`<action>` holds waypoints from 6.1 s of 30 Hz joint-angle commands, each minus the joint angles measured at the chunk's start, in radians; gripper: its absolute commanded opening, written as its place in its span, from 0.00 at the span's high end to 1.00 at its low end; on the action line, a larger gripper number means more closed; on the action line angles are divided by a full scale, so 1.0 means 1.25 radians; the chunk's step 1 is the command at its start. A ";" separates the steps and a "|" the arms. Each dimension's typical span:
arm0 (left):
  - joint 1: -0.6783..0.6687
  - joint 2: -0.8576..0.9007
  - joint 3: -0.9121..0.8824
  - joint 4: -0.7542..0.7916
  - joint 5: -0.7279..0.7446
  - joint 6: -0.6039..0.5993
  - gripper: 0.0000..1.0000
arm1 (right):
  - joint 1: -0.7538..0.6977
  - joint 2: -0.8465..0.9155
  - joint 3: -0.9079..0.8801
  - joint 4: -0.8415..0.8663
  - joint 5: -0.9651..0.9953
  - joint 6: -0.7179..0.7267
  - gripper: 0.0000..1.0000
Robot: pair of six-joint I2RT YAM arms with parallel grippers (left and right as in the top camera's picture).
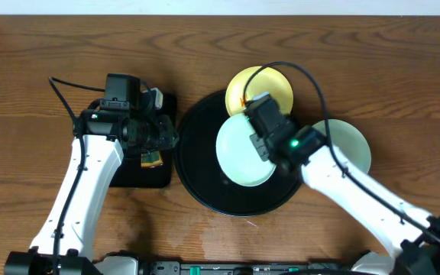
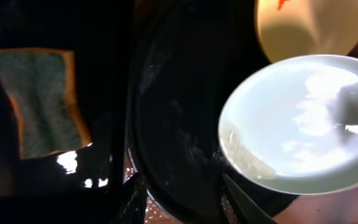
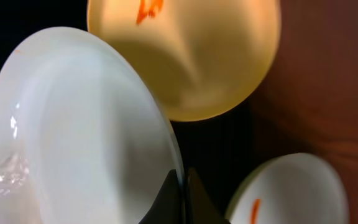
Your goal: Clean dirty plates on tray and stack at the side
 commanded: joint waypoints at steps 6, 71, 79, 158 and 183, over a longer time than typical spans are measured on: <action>0.004 -0.005 0.011 -0.001 -0.038 0.017 0.62 | 0.131 -0.054 0.000 0.008 0.312 -0.038 0.99; 0.004 -0.005 0.010 0.000 -0.038 0.017 0.55 | 0.214 -0.060 0.015 0.102 0.480 -0.188 0.99; 0.004 -0.005 0.010 0.000 -0.038 0.017 0.55 | 0.214 -0.060 0.015 0.102 0.479 -0.178 0.99; 0.004 -0.005 0.010 0.005 -0.038 0.016 0.55 | -1.184 0.142 0.044 -0.050 -0.533 0.329 0.34; 0.004 -0.005 0.010 0.012 -0.038 0.016 0.55 | -0.727 0.081 -0.248 0.124 -0.266 0.189 0.55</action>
